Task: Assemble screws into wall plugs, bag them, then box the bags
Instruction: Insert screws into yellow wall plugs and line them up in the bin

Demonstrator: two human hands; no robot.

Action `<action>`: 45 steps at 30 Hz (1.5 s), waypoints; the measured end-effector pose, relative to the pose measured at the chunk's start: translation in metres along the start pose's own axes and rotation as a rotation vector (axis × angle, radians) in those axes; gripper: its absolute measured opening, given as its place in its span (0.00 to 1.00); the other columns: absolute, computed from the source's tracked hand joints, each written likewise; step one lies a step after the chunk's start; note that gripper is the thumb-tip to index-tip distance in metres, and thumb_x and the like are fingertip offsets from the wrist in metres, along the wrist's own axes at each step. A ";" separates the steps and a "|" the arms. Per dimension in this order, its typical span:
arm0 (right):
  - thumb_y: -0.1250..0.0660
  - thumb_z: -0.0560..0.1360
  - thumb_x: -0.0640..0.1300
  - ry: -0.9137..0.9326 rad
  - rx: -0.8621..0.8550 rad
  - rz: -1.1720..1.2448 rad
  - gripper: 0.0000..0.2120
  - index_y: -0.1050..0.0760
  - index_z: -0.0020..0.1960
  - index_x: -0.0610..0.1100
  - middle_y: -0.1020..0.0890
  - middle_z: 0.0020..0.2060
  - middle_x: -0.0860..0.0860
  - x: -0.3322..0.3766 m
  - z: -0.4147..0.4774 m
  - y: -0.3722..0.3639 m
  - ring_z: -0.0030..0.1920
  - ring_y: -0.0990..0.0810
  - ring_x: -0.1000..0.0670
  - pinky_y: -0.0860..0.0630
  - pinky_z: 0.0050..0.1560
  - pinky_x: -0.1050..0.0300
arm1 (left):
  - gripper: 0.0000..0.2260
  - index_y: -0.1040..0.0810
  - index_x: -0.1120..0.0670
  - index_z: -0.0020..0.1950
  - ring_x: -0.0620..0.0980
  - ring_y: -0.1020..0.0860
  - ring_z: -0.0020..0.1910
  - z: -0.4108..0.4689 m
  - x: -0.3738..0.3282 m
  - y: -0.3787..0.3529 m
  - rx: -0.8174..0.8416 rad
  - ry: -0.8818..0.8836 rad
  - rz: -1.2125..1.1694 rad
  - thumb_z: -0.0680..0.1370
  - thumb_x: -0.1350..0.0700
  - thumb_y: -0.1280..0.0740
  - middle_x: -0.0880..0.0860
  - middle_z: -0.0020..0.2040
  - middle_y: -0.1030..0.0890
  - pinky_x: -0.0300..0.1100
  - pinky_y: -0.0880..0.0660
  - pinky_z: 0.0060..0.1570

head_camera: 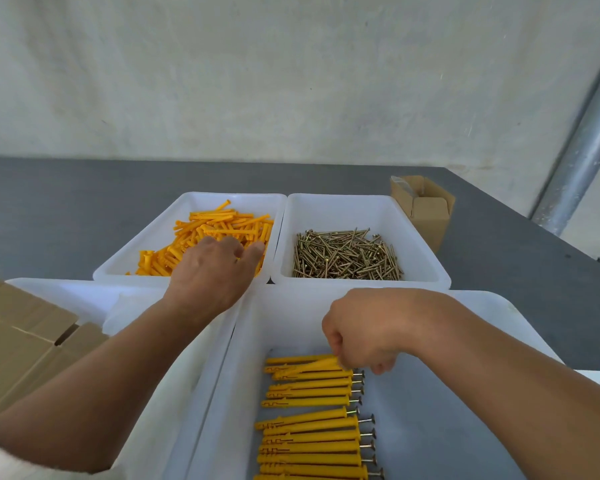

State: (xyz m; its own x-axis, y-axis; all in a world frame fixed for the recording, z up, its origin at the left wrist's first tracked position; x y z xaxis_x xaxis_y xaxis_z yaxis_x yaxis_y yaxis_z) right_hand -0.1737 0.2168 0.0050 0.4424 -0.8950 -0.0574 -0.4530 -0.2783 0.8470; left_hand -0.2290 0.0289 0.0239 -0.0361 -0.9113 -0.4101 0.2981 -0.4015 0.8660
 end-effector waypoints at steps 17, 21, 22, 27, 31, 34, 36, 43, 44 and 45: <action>0.37 0.78 0.54 0.074 -0.526 0.207 0.13 0.23 0.41 0.48 0.19 0.37 0.53 -0.020 -0.003 0.044 0.41 0.21 0.51 0.28 0.37 0.57 | 0.31 0.41 0.41 0.76 0.58 0.32 0.71 0.003 0.015 -0.019 0.194 0.071 0.232 0.77 0.30 0.56 0.54 0.73 0.31 0.58 0.37 0.65; 0.43 0.80 0.58 -0.084 -0.742 0.308 0.18 0.27 0.40 0.47 0.24 0.36 0.51 -0.057 0.008 0.045 0.39 0.25 0.50 0.34 0.35 0.55 | 0.28 0.25 0.39 0.63 0.54 0.26 0.62 0.003 0.011 -0.021 0.244 -0.020 0.248 0.78 0.31 0.58 0.50 0.61 0.21 0.51 0.33 0.56; 0.46 0.81 0.60 -0.125 -0.706 0.315 0.20 0.29 0.39 0.48 0.24 0.36 0.51 -0.065 0.012 0.039 0.40 0.25 0.50 0.34 0.36 0.56 | 0.28 0.22 0.39 0.60 0.54 0.25 0.60 0.002 0.011 -0.022 0.259 -0.031 0.258 0.78 0.31 0.58 0.49 0.58 0.19 0.50 0.33 0.54; 0.62 0.78 0.69 -0.269 -0.411 0.332 0.35 0.24 0.44 0.49 0.24 0.40 0.53 -0.085 0.032 0.009 0.50 0.24 0.48 0.30 0.49 0.51 | 0.30 0.20 0.42 0.55 0.50 0.26 0.50 0.004 0.010 -0.022 0.272 -0.065 0.289 0.78 0.31 0.58 0.48 0.53 0.19 0.47 0.34 0.48; 0.62 0.78 0.70 -0.280 -0.381 0.347 0.31 0.36 0.32 0.50 0.33 0.32 0.53 -0.086 0.038 0.009 0.38 0.29 0.51 0.31 0.49 0.51 | 0.27 0.24 0.39 0.63 0.52 0.25 0.59 0.002 0.007 -0.020 0.263 -0.059 0.270 0.78 0.32 0.57 0.48 0.59 0.20 0.49 0.32 0.52; 0.62 0.78 0.70 -0.285 -0.337 0.378 0.31 0.31 0.36 0.51 0.30 0.37 0.54 -0.089 0.039 0.007 0.49 0.27 0.47 0.30 0.57 0.49 | 0.23 0.27 0.37 0.66 0.53 0.26 0.63 -0.001 0.004 -0.017 0.249 -0.068 0.215 0.80 0.34 0.54 0.48 0.63 0.21 0.49 0.31 0.56; 0.62 0.78 0.69 -0.285 -0.326 0.404 0.36 0.22 0.52 0.47 0.22 0.51 0.50 -0.090 0.040 0.007 0.58 0.26 0.45 0.31 0.61 0.49 | 0.21 0.23 0.39 0.62 0.53 0.25 0.61 -0.002 0.000 -0.017 0.244 -0.089 0.187 0.81 0.37 0.51 0.49 0.61 0.20 0.48 0.29 0.57; 0.59 0.80 0.67 -0.303 -0.305 0.432 0.36 0.33 0.75 0.46 0.33 0.74 0.46 -0.090 0.040 0.010 0.73 0.34 0.43 0.37 0.66 0.48 | 0.21 0.19 0.46 0.55 0.53 0.23 0.53 -0.002 -0.003 -0.017 0.251 -0.103 0.178 0.82 0.39 0.49 0.51 0.51 0.18 0.48 0.28 0.53; 0.59 0.80 0.67 -0.299 -0.301 0.441 0.36 0.34 0.75 0.46 0.34 0.75 0.46 -0.090 0.040 0.009 0.73 0.36 0.43 0.37 0.67 0.48 | 0.21 0.19 0.46 0.52 0.52 0.23 0.50 -0.001 -0.003 -0.017 0.244 -0.099 0.167 0.81 0.39 0.48 0.50 0.48 0.19 0.46 0.28 0.49; 0.59 0.80 0.67 -0.294 -0.294 0.452 0.35 0.35 0.75 0.45 0.35 0.75 0.46 -0.090 0.040 0.009 0.74 0.36 0.43 0.38 0.68 0.48 | 0.20 0.19 0.47 0.48 0.51 0.23 0.46 -0.001 -0.002 -0.017 0.230 -0.093 0.149 0.81 0.39 0.47 0.49 0.44 0.19 0.44 0.29 0.44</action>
State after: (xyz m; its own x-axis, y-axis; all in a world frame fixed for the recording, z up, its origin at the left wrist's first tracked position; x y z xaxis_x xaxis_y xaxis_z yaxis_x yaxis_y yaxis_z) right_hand -0.2485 0.2806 -0.0030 0.0060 -0.9724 0.2334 -0.2947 0.2213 0.9296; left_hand -0.2333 0.0380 0.0100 -0.0991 -0.9619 -0.2548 0.0828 -0.2631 0.9612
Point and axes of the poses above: each hand's wrist, its own z-axis towards the middle knuckle, its own y-axis out of the back of the hand, x = y × z, the point moved 5 cm from there along z, towards the middle knuckle
